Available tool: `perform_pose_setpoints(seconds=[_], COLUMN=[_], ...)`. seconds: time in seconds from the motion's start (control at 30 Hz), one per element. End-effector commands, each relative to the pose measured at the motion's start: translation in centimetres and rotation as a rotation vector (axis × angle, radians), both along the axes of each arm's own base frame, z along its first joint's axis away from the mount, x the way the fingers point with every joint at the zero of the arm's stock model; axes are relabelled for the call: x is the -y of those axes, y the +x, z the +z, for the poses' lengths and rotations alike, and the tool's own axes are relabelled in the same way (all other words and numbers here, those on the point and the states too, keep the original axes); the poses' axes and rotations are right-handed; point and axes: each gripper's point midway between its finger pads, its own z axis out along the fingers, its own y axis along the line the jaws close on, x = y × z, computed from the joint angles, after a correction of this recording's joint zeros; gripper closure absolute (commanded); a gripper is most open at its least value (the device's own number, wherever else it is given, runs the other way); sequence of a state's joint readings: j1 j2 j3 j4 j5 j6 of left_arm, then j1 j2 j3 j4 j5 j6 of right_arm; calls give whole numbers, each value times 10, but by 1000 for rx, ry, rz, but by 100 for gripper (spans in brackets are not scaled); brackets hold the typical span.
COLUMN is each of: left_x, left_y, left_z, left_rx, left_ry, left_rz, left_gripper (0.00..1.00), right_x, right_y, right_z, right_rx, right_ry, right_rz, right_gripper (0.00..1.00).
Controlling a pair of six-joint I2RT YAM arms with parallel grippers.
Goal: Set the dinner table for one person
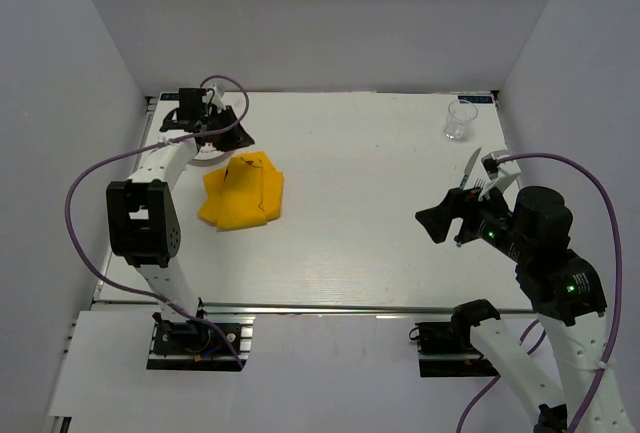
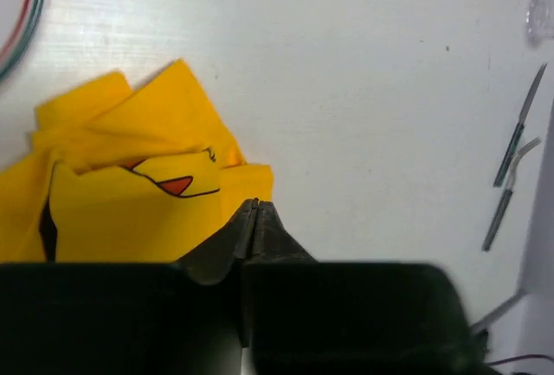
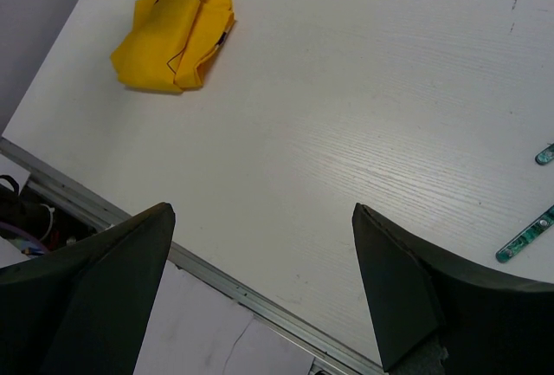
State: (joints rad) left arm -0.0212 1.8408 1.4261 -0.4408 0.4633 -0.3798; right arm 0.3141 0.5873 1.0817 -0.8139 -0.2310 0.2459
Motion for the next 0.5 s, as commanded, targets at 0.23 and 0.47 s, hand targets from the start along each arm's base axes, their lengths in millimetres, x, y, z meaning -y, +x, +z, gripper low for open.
perform_pose_setpoints(seconds=[0.23, 0.47], left_x=[-76, -72], left_y=[18, 32], left_z=[63, -10], left_rx=[61, -71], left_ry=[284, 256], left_rz=[295, 231], left_gripper=[2, 2], right_x=[0, 2], right_y=[2, 0], right_z=[4, 8], right_rx=[32, 39], right_ry=[-1, -8], right_rz=[0, -3], right_gripper=[11, 11])
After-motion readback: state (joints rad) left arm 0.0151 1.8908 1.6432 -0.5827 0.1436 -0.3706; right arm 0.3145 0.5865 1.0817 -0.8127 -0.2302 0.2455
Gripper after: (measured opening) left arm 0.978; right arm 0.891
